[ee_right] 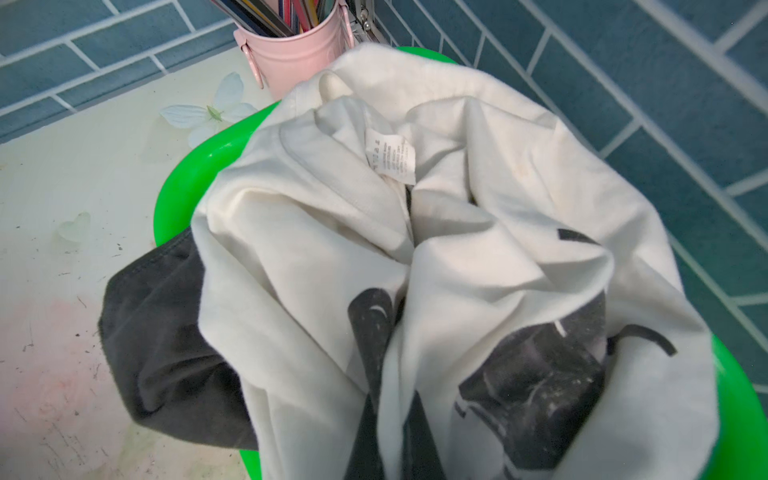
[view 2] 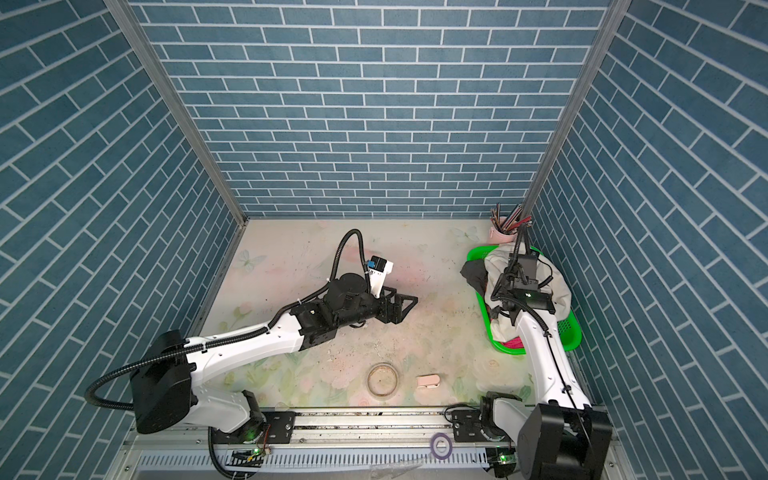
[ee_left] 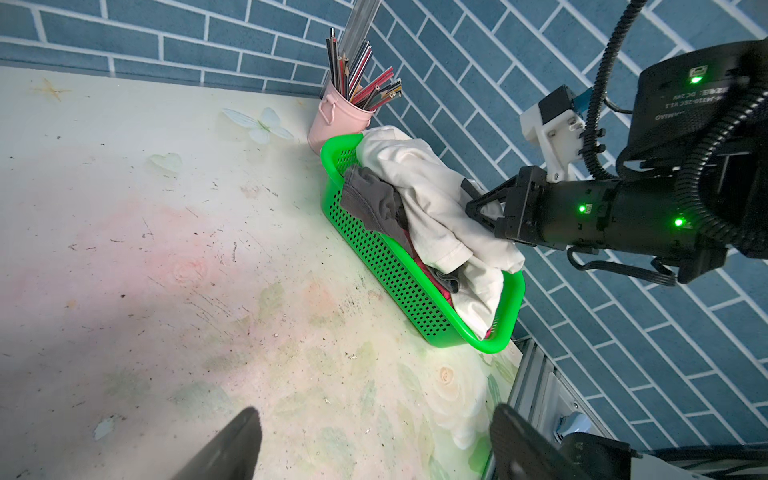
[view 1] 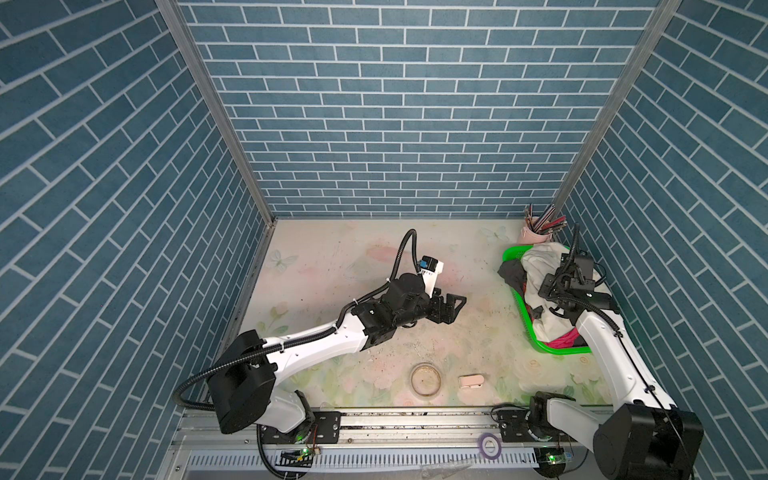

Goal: Fold and stack the t-shirts
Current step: 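Lift the white t-shirt out of the basket with the right gripper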

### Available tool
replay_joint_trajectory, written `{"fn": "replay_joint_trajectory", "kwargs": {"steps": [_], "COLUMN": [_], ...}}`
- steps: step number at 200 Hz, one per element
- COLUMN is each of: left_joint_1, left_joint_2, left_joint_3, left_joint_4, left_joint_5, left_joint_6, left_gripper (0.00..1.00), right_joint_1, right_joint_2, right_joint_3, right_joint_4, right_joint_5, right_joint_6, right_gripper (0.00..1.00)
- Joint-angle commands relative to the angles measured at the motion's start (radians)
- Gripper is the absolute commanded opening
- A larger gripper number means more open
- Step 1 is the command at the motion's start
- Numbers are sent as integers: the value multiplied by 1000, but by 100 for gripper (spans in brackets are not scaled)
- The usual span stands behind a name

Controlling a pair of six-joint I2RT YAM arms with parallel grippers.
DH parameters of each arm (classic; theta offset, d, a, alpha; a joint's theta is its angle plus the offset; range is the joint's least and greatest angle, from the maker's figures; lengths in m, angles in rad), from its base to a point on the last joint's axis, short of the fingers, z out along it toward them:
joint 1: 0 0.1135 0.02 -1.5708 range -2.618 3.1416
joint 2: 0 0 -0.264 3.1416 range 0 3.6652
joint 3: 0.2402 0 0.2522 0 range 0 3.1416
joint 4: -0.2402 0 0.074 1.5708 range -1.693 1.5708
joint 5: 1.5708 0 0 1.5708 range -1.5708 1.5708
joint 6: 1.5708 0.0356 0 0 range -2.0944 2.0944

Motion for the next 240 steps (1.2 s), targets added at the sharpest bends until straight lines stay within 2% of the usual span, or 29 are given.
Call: {"fn": "replay_joint_trajectory", "kwargs": {"steps": [1, 36, 56, 69, 116, 127, 143, 162, 185, 195, 200, 215, 224, 240], "left_joint_1": [-7, -3, 17, 50, 257, 302, 362, 428, 483, 496, 499, 504, 506, 506], "left_joint_2": [13, -21, -80, -127, -317, -365, -429, -483, -530, -543, -546, -540, -531, -515], "left_joint_3": [41, 107, 125, 126, 127, 120, 110, 104, 76, 56, 46, 22, 10, -29], "left_joint_4": [-14, -96, -132, -148, -214, -226, -254, -300, -332, -331, -331, -334, -331, -313], "left_joint_5": [-9, -80, -142, -168, -142, -150, -159, -154, -139, -137, -134, -116, -97, -56], "left_joint_6": [-5, 56, 86, 90, 57, 55, 52, 41, 21, 13, 10, 0, -10, -26], "left_gripper": [88, 88, 88, 88, 88, 88, 88, 88, 88, 88, 88, 88, 88, 88], "right_joint_1": [2, 9, 65, 142, 622, 681, 681, 655, 524, 469, 446, 433, 434, 440], "right_joint_2": [-54, -18, 29, 50, 254, 298, 334, 373, 402, 416, 430, 477, 492, 473], "right_joint_3": [143, 436, 586, 653, 997, 1038, 1002, 917, 690, 586, 550, 532, 529, 496], "right_joint_4": [-10, -23, 5, 54, 145, 170, 237, 247, 308, 356, 364, 298, 253, 208], "right_joint_5": [-36, -177, -242, -261, -372, -387, -397, -303, -363, -410, -430, -442, -461, -457], "right_joint_6": [-1, 3, -7, -31, -126, -110, -39, -21, 107, 163, 173, 149, 126, 106], "right_gripper": [0, 0, 0, 0, 0, 0, 0, 10, 19, 31, 44, 63, 70, 75]}}
